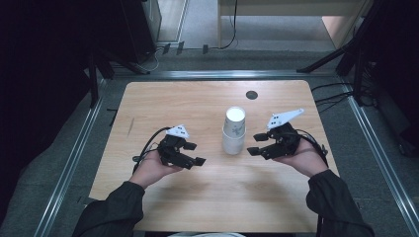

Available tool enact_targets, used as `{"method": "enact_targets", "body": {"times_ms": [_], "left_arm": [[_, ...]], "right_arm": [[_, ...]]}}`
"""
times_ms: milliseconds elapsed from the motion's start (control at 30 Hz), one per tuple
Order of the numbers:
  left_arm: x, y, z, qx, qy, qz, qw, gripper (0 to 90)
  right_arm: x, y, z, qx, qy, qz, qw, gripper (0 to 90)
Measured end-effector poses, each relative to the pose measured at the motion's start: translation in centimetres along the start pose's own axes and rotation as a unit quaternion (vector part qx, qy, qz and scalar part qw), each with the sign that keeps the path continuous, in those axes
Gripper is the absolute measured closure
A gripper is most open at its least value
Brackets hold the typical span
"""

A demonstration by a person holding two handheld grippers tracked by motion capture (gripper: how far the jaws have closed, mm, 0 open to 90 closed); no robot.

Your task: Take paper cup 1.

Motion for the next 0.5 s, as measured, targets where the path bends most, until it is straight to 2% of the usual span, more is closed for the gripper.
{"method": "enact_targets", "body": {"times_ms": [167, 367, 500], "left_arm": [[-0.2, 0.1, -0.1, -0.002, 0.003, 0.006, 1.0000, 27.4], [-0.2, 0.1, -0.3, -0.003, 0.006, 0.006, 1.0000, 27.2], [-0.2, 0.1, -0.2, -0.003, 0.003, 0.006, 1.0000, 27.0]], "right_arm": [[2.1, -1.1, -0.5, -0.004, -0.026, 0.017, 0.9995, 37.9], [3.4, -1.6, -2.0, -0.011, -0.029, 0.044, 0.9985, 34.7], [4.5, -1.6, -2.4, -0.004, -0.041, 0.056, 0.9976, 32.9]]}}
Point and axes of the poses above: each handheld gripper's, and its own axes: y roughly forward along the jaws, x roughly out of its top, z roughly to its left, the point moved 9 cm from there along y, roughly forward along the jaws
